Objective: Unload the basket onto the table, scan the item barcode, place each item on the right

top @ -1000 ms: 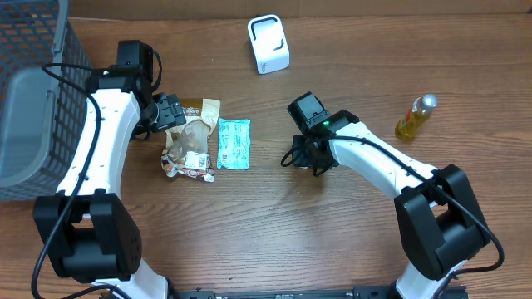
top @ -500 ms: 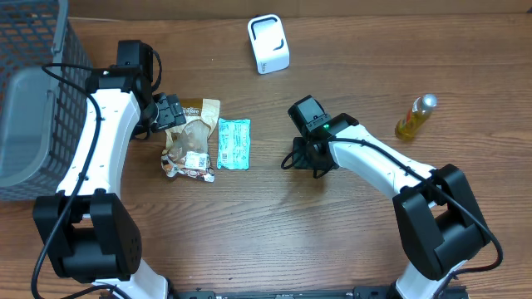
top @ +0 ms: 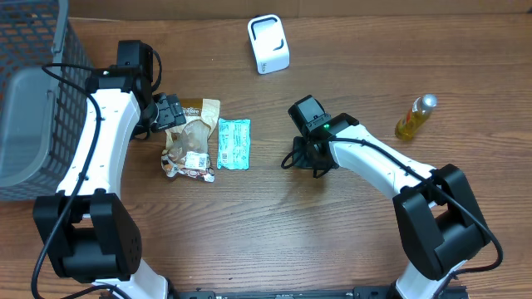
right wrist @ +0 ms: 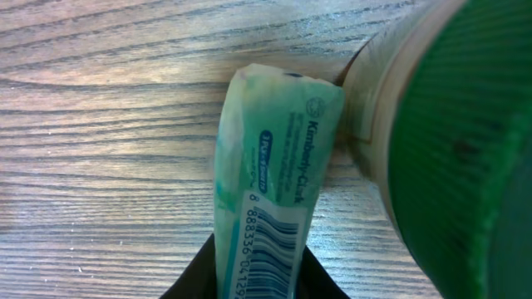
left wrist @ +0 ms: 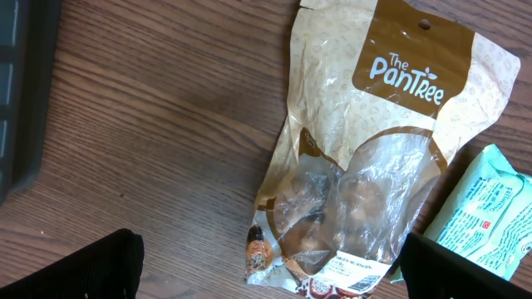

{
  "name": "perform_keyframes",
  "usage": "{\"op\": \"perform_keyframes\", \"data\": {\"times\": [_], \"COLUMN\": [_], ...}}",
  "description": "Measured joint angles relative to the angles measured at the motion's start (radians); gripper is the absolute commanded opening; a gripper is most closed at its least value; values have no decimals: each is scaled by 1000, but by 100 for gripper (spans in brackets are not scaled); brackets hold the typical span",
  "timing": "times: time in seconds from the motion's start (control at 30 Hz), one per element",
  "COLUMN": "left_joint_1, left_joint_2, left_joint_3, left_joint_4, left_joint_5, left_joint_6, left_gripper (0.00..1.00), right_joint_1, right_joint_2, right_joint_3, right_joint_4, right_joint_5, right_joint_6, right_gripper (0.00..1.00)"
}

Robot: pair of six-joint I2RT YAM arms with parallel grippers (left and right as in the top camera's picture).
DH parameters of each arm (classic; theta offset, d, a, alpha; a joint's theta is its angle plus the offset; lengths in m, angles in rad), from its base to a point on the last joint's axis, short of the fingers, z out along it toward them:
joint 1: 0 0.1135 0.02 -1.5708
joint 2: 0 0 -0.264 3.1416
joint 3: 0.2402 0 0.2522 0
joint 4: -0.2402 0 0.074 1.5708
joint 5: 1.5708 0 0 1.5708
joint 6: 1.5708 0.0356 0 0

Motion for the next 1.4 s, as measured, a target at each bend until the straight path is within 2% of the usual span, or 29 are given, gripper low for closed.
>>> {"op": "perform_keyframes", "data": {"times": [0.3, 0.63, 0.93, 1.03, 1.23, 1.27, 1.33, 1.4], "left_joint_1": [0, 0, 0, 0, 0, 0, 0, 0], "left_joint_2": [0, 0, 0, 0, 0, 0, 0, 0], "left_joint_3": [0, 0, 0, 0, 0, 0, 0, 0], "left_joint_4": [0, 0, 0, 0, 0, 0, 0, 0], "left_joint_5": [0, 0, 0, 0, 0, 0, 0, 0], "left_joint_6": [0, 0, 0, 0, 0, 0, 0, 0], "left_gripper": [100, 100, 99, 100, 100, 100, 100, 100], "right_joint_1": [48, 152, 168, 168, 168, 168, 168, 168], "right_joint_2": [0, 0, 0, 0, 0, 0, 0, 0], "right_joint_3": [0, 0, 0, 0, 0, 0, 1, 1], "right_joint_4": [11, 36, 36, 35, 35, 35, 35, 34], "right_joint_5": [9, 20, 42, 43, 50, 50, 50, 50], "right_joint_6": [-32, -142, -161, -161, -163, -164, -162, -166], "right_gripper": [11, 12, 14, 21, 43, 53, 63, 91]}}
